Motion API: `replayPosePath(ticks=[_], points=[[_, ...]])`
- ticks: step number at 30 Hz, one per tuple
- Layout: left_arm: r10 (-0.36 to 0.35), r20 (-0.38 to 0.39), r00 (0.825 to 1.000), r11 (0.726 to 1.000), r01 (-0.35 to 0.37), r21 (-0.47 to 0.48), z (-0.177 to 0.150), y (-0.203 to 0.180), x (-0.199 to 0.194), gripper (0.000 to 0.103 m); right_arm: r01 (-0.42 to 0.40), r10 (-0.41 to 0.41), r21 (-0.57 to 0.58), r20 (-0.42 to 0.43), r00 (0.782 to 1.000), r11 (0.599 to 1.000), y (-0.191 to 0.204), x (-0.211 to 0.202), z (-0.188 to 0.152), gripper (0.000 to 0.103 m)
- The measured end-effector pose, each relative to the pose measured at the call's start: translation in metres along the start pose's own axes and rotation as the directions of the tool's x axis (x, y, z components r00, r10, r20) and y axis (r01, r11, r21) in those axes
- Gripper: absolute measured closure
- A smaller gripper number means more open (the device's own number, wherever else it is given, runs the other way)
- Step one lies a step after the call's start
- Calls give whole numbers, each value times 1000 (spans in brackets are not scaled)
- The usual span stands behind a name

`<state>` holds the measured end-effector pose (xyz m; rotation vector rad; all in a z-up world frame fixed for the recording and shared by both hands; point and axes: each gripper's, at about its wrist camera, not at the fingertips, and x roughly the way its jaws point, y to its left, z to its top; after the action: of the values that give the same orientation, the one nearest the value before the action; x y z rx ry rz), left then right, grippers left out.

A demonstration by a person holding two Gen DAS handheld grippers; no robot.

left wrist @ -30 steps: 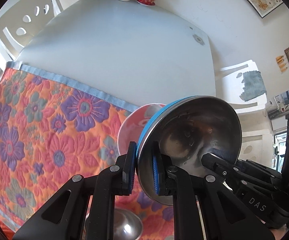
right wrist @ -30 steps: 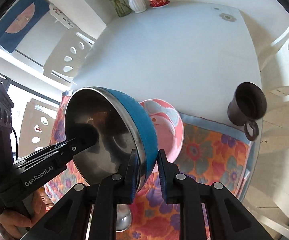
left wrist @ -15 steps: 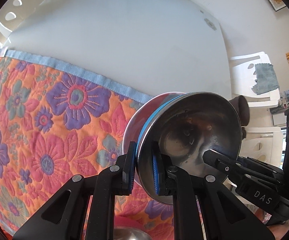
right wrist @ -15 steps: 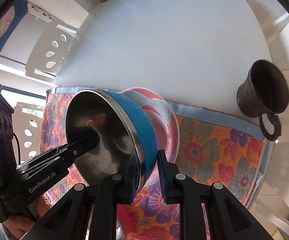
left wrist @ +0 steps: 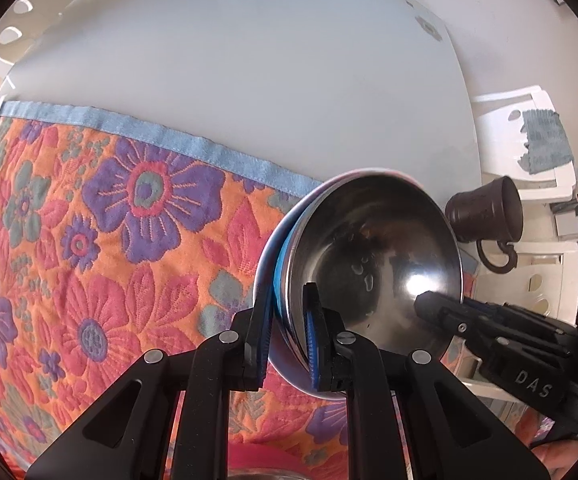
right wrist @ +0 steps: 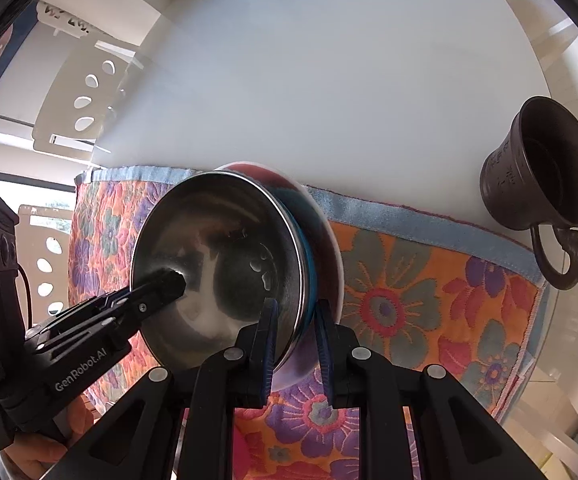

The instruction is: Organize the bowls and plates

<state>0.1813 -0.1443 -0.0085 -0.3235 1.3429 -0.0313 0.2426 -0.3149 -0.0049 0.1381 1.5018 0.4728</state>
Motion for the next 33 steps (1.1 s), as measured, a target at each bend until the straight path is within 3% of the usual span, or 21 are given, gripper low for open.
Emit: replayPosePath(ticks=[33], points=[[59, -23, 998, 995, -57, 81, -2, -23, 3, 84, -4, 4, -1, 13, 1000, 1000, -4, -22, -18, 85]])
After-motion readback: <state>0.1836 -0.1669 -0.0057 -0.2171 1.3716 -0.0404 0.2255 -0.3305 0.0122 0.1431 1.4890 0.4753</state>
